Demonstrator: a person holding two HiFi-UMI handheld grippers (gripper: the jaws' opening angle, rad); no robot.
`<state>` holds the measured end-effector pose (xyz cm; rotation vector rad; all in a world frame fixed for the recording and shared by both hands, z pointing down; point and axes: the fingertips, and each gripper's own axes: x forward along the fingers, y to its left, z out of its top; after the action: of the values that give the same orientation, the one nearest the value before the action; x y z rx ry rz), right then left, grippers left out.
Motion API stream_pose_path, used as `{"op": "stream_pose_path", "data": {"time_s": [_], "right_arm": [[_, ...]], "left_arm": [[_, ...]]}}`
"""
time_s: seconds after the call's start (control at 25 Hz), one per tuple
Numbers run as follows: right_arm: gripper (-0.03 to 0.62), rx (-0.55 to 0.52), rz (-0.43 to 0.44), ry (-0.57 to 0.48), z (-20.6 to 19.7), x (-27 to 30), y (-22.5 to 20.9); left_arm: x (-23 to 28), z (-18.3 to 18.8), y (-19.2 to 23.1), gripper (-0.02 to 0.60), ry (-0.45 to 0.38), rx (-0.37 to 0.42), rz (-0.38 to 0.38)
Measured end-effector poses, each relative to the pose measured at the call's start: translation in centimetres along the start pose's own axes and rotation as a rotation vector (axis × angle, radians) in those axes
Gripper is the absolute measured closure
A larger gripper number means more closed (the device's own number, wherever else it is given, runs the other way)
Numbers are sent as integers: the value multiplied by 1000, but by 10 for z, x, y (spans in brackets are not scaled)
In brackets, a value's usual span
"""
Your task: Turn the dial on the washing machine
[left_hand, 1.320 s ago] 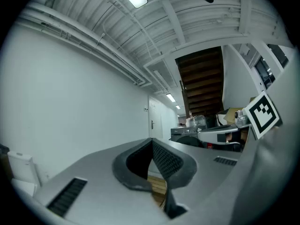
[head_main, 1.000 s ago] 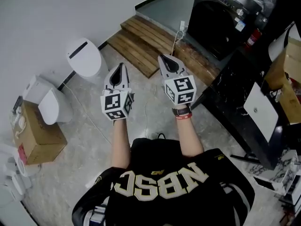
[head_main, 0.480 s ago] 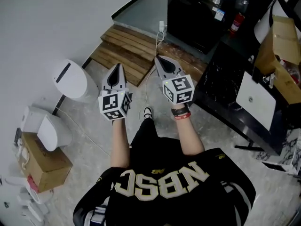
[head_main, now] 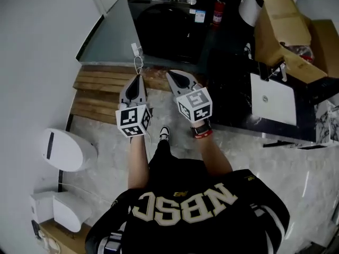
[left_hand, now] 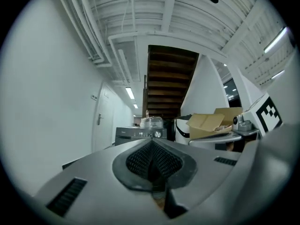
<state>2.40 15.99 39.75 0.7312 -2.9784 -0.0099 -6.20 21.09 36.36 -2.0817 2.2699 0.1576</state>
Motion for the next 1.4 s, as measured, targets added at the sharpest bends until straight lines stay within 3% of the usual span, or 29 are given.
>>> {"op": "stream_pose_path", "data": {"time_s": [0.16,0.44,0.8,1.08,1.4], "right_arm": [[586,22,-121,-1,14,43,-54],[586,39,-280,4,19,118,-133],[583,43,-436,45,17,158,-211],[580,55,-460,73,0,179,-265],[580,45,-483,11,9,220,-365]], "left_arm": [[86,2,8,567,4,-18,-132],[202,-10,37,566,19,-37,-263],[291,-31,42,566,68,-82,-385],[345,-56,24,566,98,-98,-429],[438,-56,8,566,64,-47,-433]]}}
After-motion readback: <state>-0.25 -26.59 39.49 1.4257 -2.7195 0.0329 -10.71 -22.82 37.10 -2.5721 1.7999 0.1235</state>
